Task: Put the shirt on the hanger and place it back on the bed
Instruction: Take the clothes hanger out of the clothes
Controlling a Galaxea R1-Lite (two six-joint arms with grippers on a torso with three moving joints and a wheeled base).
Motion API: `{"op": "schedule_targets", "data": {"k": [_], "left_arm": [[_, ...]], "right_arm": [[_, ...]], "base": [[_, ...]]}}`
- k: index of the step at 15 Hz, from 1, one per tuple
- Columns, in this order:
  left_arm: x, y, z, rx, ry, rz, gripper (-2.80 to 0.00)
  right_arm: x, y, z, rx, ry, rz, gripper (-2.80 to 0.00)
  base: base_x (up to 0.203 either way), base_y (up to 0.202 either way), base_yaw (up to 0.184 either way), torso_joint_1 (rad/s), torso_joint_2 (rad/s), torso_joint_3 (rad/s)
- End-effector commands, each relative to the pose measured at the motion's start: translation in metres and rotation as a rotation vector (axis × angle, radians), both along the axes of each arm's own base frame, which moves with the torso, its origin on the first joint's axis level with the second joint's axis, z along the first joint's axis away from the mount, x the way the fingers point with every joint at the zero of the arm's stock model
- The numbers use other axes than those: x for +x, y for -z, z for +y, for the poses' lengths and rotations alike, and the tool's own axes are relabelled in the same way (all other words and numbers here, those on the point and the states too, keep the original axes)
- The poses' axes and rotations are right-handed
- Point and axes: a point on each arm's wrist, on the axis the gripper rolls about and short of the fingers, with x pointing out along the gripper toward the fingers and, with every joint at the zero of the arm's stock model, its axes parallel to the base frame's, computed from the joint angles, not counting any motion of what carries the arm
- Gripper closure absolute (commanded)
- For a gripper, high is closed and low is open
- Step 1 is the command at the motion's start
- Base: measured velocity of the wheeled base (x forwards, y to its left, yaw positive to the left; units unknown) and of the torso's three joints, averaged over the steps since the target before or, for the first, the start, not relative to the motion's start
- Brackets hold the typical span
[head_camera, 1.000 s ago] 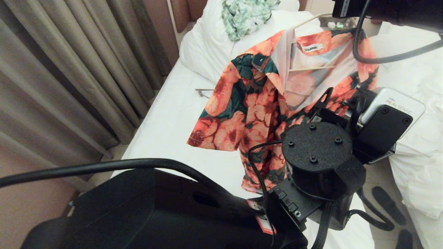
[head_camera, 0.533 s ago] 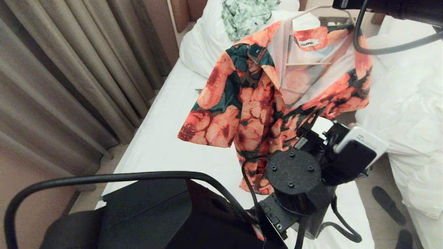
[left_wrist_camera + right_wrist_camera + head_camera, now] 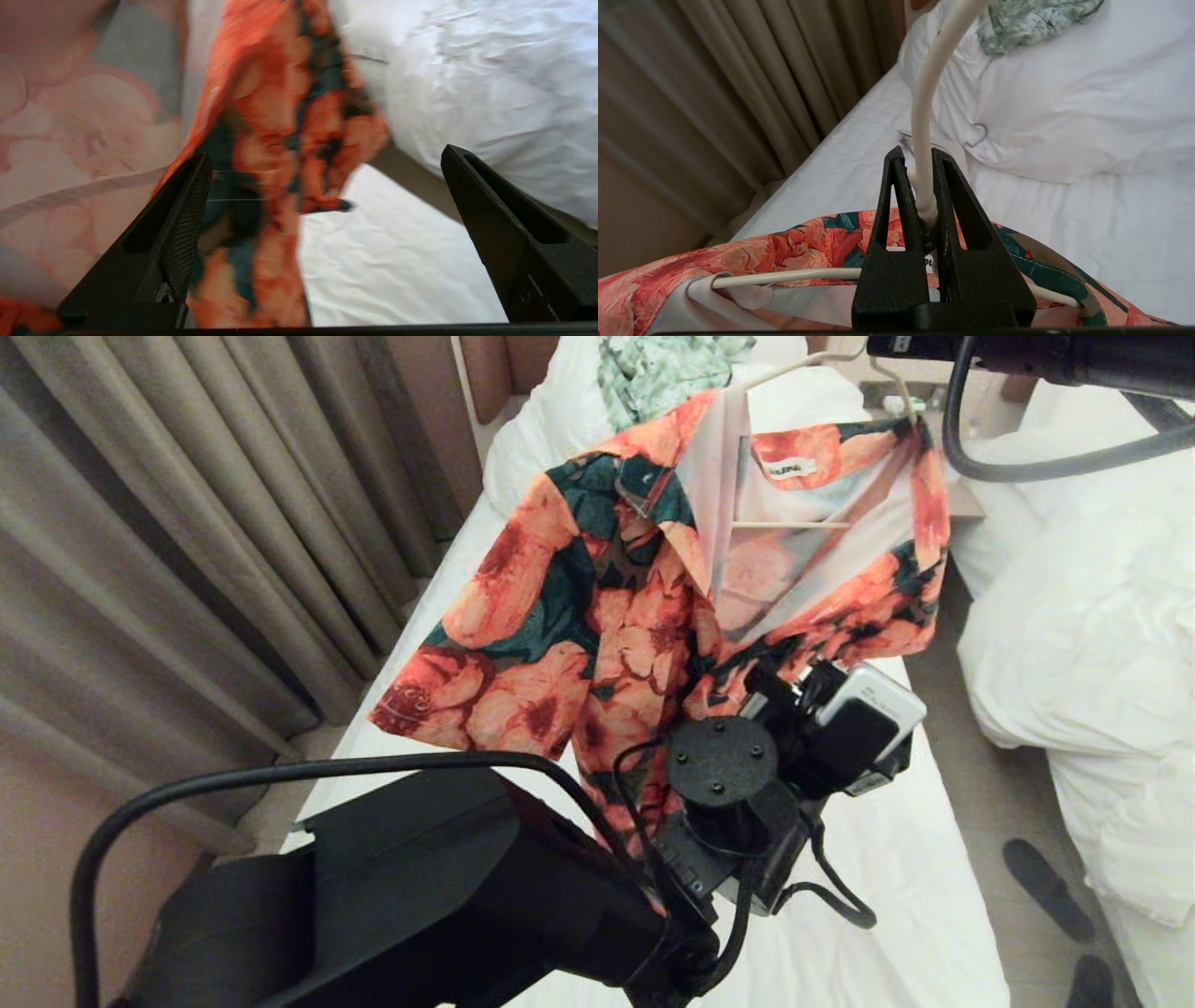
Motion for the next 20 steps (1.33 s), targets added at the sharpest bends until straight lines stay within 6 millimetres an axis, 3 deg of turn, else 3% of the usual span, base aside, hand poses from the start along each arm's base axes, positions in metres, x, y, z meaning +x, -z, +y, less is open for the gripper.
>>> {"op": "schedule_targets", "data": {"k": [1, 3, 9, 20], "left_arm": [[0.011, -0.009, 0.009, -0.032, -0.036, -0.024, -2.80], [0.011, -0.023, 0.017, -0.081, -0.047, -0.054, -2.80], [-0.021, -0.024, 0.021, -0.085, 0.004, -0.053, -2.80], [-0.001, -0.011, 0.013, -0.079, -0.022, -0.051, -2.80]], "right_arm": [[-0.005, -0.003, 0.001, 0.004, -0.012, -0.007, 0.00], [-0.005, -0.002, 0.001, 0.004, -0.011, -0.006, 0.00], [0.002, 0.002, 0.003, -0.005, -0.006, 0.005, 0.00], [-0.016, -0.004, 0.002, -0.010, -0.037, 0.015, 0.00]], "base": [[0.000, 0.000, 0.000, 0.000, 0.00, 0.000], [0.000, 0.000, 0.000, 0.000, 0.00, 0.000], [0.000, 0.000, 0.000, 0.000, 0.00, 0.000], [0.000, 0.000, 0.000, 0.000, 0.00, 0.000]]}}
